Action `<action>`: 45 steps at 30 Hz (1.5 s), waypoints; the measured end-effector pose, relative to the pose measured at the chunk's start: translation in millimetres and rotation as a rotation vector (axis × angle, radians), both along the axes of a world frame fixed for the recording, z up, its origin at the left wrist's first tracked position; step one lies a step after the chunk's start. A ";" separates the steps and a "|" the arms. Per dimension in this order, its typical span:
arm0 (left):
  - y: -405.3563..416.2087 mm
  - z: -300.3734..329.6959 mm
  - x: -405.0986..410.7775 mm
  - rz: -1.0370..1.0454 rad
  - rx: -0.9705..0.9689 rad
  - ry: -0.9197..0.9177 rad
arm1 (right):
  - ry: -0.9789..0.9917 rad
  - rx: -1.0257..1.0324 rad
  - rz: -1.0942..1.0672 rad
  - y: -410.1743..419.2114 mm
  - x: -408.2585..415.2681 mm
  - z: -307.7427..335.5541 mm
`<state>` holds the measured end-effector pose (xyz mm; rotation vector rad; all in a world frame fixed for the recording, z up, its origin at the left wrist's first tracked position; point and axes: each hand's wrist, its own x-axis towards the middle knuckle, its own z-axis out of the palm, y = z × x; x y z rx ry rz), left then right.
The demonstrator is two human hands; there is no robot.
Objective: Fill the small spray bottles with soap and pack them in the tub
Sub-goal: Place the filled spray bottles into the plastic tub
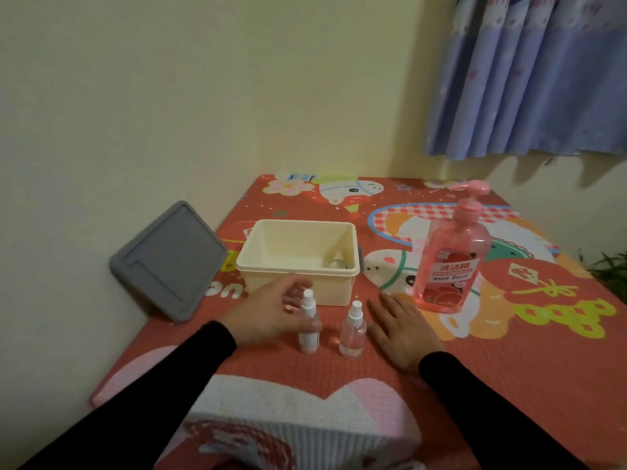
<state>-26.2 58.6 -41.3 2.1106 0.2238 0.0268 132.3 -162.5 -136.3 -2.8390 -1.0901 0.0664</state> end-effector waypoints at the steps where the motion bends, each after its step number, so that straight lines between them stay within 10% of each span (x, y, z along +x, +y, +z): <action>1: -2.2 -6.3 -3.4 -0.009 0.003 -0.009 | 0.000 -0.005 0.001 0.9 -0.3 0.2; 19: 27.2 64.3 64.8 0.132 -0.054 -0.260 | -0.008 0.046 0.001 -0.2 -1.3 0.8; 45: 50.3 5.7 196.6 0.210 -0.151 0.377 | -0.047 0.106 0.001 0.7 0.3 -0.8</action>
